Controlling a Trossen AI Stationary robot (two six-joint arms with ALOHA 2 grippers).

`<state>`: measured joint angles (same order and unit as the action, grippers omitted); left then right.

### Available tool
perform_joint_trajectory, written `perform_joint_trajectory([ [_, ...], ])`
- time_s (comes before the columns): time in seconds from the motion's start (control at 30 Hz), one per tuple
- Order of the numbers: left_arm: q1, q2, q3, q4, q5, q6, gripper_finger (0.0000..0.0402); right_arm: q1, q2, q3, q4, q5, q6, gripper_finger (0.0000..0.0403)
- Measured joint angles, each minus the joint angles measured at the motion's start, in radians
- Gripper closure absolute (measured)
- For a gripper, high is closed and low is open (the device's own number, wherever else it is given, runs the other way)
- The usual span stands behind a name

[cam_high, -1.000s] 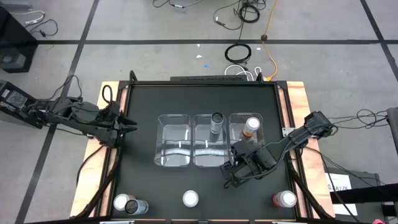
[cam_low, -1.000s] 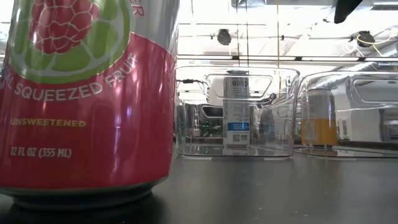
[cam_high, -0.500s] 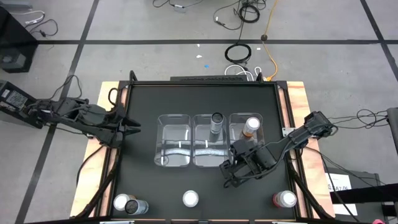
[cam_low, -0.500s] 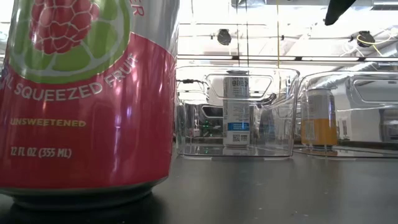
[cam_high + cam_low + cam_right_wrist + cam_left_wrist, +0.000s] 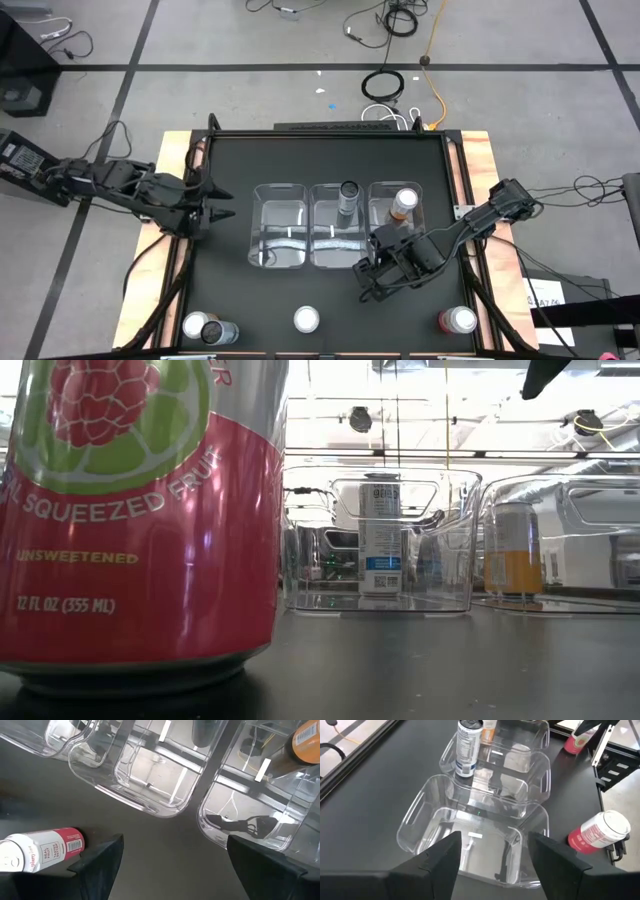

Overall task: Sort soda cans
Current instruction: Put the left pink-white soda can into the left transparent bin

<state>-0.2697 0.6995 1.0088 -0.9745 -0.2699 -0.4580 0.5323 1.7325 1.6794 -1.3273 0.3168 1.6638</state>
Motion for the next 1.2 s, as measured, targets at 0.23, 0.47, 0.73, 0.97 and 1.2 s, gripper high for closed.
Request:
perform_joint_trajectory([
  [0.23,0.000,0.001,0.000,0.000,0.001,-0.001,0.0162,0.000,0.000,0.000,0.019,0.002,0.000,0.0055],
  [0.47,0.000,0.017,0.000,0.031,0.005,-0.008,0.0162,0.000,0.000,0.000,0.019,0.002,0.000,0.0055],
  [0.73,0.000,0.042,0.000,0.032,-0.008,0.001,0.0160,0.000,0.000,0.000,0.021,0.015,0.000,0.0055],
  [0.97,0.000,0.046,0.000,0.010,-0.020,0.031,0.0087,0.000,0.000,0.000,0.036,0.048,0.000,0.0055],
  [1.2,0.000,0.046,0.000,0.019,-0.065,0.075,0.0011,0.000,0.000,0.000,0.039,0.048,-0.001,0.0055],
])
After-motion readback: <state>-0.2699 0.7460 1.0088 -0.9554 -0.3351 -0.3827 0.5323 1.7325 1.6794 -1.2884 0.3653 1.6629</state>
